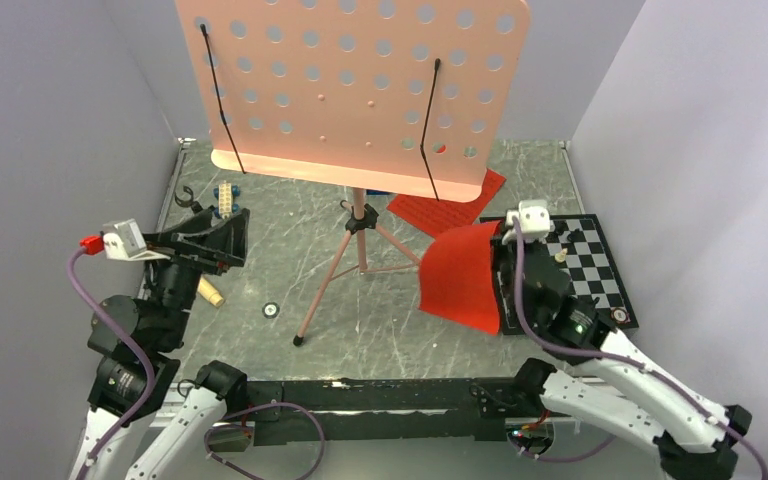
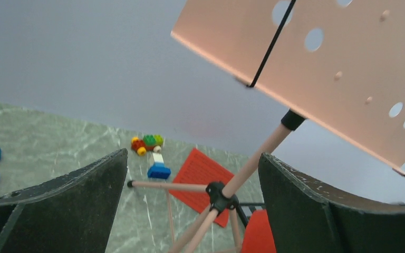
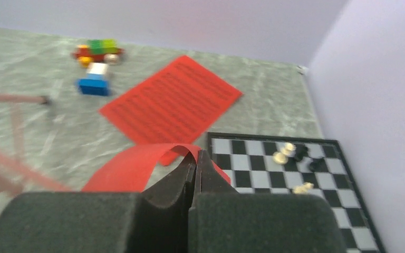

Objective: Pack up the instrument practice props

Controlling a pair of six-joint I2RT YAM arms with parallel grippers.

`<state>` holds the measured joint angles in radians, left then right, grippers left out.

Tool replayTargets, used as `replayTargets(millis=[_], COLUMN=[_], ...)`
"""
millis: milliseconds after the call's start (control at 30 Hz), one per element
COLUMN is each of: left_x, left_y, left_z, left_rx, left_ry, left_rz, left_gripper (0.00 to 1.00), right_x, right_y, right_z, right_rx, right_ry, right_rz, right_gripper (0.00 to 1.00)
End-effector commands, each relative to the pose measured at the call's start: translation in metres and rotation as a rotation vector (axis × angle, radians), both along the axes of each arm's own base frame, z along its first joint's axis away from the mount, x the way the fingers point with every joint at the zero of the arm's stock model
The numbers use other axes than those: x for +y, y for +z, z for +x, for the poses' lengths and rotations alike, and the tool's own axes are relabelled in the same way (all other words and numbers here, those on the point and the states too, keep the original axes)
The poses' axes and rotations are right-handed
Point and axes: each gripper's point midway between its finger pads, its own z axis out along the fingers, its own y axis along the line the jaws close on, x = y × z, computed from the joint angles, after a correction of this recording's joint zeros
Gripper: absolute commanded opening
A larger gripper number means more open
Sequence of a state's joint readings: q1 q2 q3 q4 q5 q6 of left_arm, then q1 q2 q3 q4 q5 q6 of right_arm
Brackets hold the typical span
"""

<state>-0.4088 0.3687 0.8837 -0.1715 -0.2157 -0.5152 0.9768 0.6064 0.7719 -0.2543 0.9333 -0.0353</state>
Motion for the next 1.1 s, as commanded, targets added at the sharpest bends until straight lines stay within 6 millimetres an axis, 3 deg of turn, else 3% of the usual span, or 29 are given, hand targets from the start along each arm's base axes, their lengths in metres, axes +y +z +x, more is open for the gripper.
replayTargets(millis=[0, 233, 300, 567, 767, 833, 867, 900, 967, 1067], left_x=[-0.006, -0.007, -0.007, -0.019, -0.015, -0.016, -0.017, -0.019, -0.026, -0.035], left_y=[-0.019, -0.055, -0.069, -0.123, -0.144, -0.149, -0.153, -0.155, -0.161, -0.171], left_z=[-0.007, -0.012, -0.013, -0.015, -0.017, -0.016, -0.014, -0.013, -0.010, -0.010], left_rx=[0.049, 0.131, 0.166, 0.283, 0.337, 0.343, 0.350, 0.357, 0.377, 0.433], left_ry=[-0.052, -0.072, -0.075, -0.136, -0.113, -0.115, -0.119, -0.125, -0.154, -0.188], left_rz=[-0.043, -0.053, -0.059, -0.105, -0.091, -0.102, -0.110, -0.120, -0.135, -0.126], left_gripper=[0.97, 0.96, 0.96, 0.96, 0.96, 0.96, 0.96, 0.96, 0.96, 0.95], right_x=[-0.012, -0.037, -0.029, -0.003, 0.031, 0.017, -0.001, -0.016, -0.018, -0.015], right_y=[0.030, 0.030, 0.031, -0.013, 0.039, 0.016, -0.020, -0.071, -0.132, -0.151], right_z=[0.043, 0.129, 0.142, 0.207, 0.225, 0.248, 0.264, 0.277, 0.279, 0.272], right_rx=[-0.030, 0.025, 0.063, 0.338, 0.303, 0.365, 0.454, 0.612, 0.849, 0.840], right_ry=[-0.043, -0.046, 0.016, 0.147, 0.296, 0.198, 0.110, 0.036, 0.035, 0.008], right_rz=[0.112, 0.426, 0.477, 0.720, 0.745, 0.793, 0.839, 0.938, 1.110, 1.086], right_gripper=[0.00, 0.00, 0.00, 0.00, 0.00, 0.00, 0.00, 0.00, 0.00, 0.00])
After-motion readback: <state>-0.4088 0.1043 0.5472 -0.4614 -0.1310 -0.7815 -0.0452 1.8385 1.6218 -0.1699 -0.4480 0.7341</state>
